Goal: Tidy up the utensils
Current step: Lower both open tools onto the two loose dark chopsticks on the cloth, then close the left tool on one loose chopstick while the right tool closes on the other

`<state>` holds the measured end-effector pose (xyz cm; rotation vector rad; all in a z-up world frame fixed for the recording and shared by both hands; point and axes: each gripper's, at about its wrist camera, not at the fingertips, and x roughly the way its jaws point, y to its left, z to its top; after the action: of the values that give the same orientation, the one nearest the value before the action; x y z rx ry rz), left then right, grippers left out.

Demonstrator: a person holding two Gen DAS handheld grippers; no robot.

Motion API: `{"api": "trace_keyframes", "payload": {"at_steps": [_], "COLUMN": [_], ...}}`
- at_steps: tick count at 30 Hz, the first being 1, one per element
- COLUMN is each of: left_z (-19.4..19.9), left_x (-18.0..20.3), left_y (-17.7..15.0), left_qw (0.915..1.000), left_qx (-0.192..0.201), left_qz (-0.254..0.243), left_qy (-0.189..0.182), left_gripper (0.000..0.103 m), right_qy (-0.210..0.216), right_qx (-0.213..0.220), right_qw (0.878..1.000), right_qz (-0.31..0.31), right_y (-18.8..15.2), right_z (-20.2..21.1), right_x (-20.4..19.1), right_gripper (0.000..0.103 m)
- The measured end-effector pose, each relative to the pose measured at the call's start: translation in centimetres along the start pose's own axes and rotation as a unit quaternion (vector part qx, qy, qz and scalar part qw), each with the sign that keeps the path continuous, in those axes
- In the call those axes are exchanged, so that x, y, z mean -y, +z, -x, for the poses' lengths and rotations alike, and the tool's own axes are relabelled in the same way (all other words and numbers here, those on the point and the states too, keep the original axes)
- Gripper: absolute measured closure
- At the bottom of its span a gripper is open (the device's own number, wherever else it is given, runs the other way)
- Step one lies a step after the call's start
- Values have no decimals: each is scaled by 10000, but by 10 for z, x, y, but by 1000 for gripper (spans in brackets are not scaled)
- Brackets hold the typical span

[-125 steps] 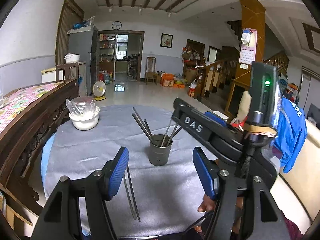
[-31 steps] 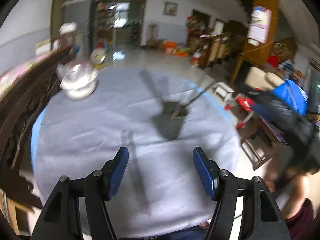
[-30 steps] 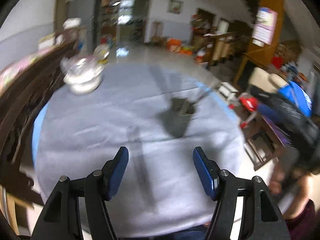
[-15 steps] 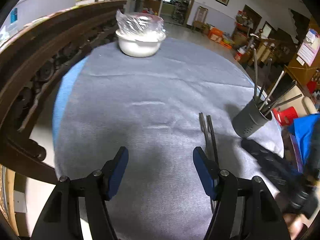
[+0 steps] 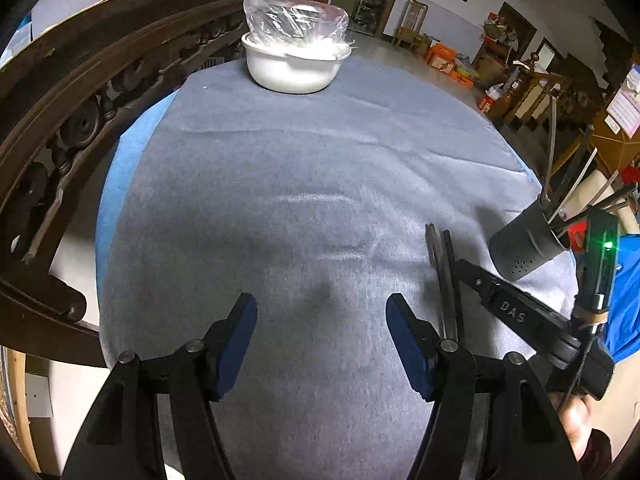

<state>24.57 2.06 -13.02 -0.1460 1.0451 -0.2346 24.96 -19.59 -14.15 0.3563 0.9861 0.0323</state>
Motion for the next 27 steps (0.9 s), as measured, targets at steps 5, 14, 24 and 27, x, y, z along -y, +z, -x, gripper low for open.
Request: {"api": "trace_keyframes", "payload": {"at_steps": [5,14,24,27], "left_z": [-9,-19,-68,-78], "left_x": [5,28,74,84], "left_y": [3,2,5,4], "left_qw": [10000,9983,9899,9874], "left_qx": [-51,-437,-1206,-1356], "left_qz": [-68,-381,-451,-516], "left_qy": [51,-86,-590,-626], "left_gripper": [35,35,41,47], "right_qy": [-98,107,207,244], "right_qx": [-93,21,36,-15], "right_qw": [9998,9999,9991,9985], "right_qz": [132,13,-376,-485], "right_y": [2,-5,-19,-21], "right_z": [-15,5,24,24], "right_x": [0,19,65,77], "right_gripper": [85,95,94,93]}}
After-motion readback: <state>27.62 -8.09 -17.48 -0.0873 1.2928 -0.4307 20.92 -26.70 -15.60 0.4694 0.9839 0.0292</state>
